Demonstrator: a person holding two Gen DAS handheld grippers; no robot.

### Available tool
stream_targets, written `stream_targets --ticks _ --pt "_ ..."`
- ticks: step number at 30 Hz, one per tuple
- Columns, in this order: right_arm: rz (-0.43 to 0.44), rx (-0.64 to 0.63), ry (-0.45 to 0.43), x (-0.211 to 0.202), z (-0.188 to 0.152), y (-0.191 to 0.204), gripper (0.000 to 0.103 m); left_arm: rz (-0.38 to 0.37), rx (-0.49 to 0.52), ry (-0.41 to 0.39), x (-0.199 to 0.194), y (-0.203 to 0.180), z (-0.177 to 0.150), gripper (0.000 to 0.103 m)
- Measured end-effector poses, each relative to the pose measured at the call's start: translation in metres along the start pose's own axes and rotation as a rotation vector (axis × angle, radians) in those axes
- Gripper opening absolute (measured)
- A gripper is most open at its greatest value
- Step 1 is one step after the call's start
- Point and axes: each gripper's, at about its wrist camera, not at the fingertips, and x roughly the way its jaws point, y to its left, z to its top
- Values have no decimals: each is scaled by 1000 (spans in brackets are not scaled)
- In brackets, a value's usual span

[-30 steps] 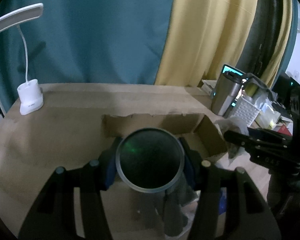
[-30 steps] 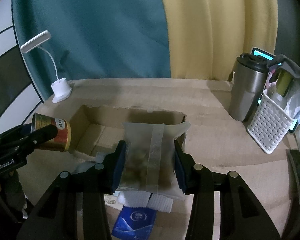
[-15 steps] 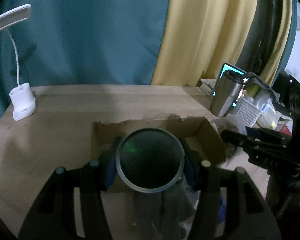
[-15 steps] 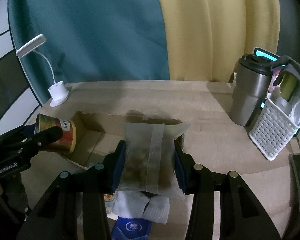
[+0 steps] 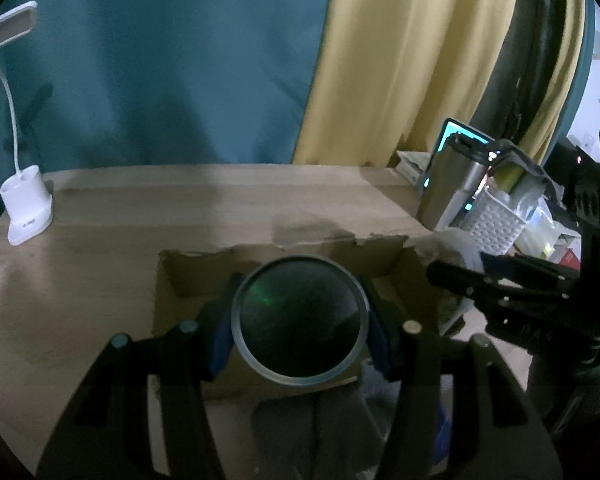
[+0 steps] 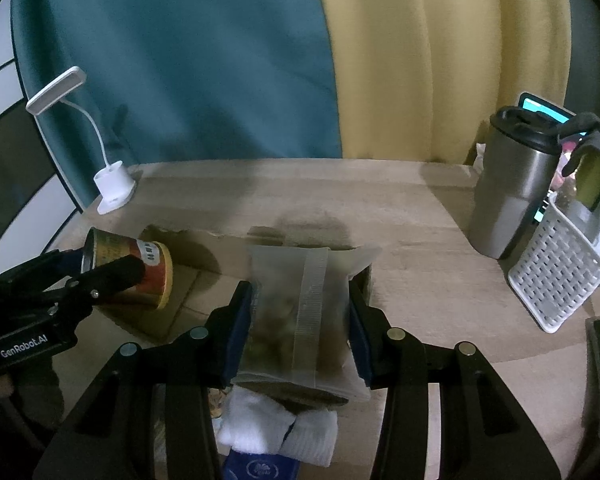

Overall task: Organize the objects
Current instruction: 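Carry the tin with the left gripper while the right carries the food bag over the box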

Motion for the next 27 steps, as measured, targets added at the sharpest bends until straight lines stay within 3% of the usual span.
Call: stream_targets --ticks 27 --pt "34 3 112 49 -9 -4 47 -44 -7 143 62 -10 -10 56"
